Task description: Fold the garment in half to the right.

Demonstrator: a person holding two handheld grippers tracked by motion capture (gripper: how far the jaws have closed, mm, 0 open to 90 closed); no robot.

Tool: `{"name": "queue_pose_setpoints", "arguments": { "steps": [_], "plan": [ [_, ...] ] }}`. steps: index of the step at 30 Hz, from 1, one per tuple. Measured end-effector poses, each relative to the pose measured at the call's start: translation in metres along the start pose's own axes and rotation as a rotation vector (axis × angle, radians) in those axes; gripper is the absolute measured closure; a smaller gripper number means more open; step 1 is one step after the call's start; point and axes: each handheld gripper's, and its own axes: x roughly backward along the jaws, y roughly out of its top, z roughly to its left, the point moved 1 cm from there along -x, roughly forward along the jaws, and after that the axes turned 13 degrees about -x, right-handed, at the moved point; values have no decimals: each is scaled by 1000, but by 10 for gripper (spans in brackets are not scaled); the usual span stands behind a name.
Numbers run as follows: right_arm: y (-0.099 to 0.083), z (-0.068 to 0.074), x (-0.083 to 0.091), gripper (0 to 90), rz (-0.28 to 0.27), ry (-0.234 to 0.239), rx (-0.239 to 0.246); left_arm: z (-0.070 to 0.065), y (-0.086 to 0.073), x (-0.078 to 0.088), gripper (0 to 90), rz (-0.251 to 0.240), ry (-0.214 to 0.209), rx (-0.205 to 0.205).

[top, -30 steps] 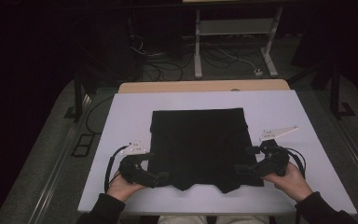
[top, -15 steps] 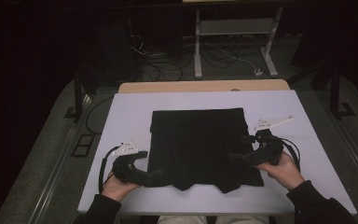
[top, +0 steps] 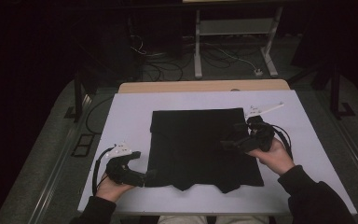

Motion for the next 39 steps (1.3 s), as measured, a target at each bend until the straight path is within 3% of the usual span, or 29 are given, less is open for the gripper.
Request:
{"name": "queue_pose_setpoints", "arguments": {
  "steps": [7, 18, 29, 35, 39],
  "plan": [
    [19, 4, -9, 0, -10, -13, 22, 3, -8, 6, 0, 11, 28, 9],
    [49, 9, -29, 0, 4, -32, 58, 4, -17, 11, 0, 32, 40, 20],
    [79, 15, -57, 0, 19, -32, 75, 0, -25, 10, 0, 72, 19, 3],
    [90, 17, -74, 0, 17, -45, 90, 0, -31, 10, 0, 96, 3, -17],
    [94, 16, -86, 0, 19, -46, 82, 0, -36, 10, 0, 109, -10, -9]
  ]
}}
